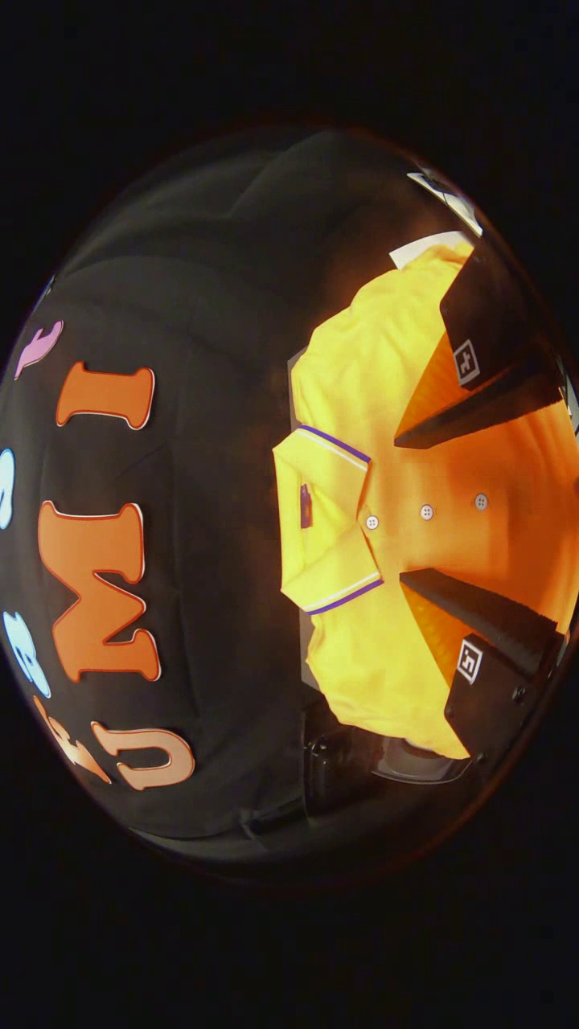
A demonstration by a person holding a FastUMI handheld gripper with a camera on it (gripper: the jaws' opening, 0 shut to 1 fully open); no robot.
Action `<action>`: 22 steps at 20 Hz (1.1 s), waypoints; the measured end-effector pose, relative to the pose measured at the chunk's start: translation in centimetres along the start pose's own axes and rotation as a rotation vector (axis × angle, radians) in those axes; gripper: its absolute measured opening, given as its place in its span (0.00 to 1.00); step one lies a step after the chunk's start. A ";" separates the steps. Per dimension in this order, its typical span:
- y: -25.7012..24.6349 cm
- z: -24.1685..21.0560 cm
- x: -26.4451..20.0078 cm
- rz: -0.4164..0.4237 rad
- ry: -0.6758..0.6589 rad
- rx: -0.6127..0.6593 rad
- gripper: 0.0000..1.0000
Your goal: Put the clothes into the washing machine and then close the washing machine lid.
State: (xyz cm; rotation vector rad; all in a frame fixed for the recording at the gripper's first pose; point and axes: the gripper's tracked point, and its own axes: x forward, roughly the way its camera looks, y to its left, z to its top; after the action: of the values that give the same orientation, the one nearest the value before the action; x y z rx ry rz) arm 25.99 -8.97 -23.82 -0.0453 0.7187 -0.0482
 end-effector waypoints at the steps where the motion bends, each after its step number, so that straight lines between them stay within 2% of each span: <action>1: 0.0 -0.7 0.2 -0.003 0.025 -0.009 0.99; 5: 0.3 -0.6 0.3 0.044 0.043 0.051 0.96; 13: 0.5 -0.8 0.3 0.079 0.079 -0.003 0.94; 17: 0.9 -0.9 0.5 0.111 0.147 -0.045 0.84; 19: 0.9 -0.8 0.6 0.130 0.188 -0.062 0.74; 22: 0.9 -0.9 0.5 0.131 0.225 -0.075 0.74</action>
State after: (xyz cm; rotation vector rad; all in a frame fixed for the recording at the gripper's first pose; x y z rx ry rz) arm 25.79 -8.16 -24.81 -0.0652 0.9468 0.1009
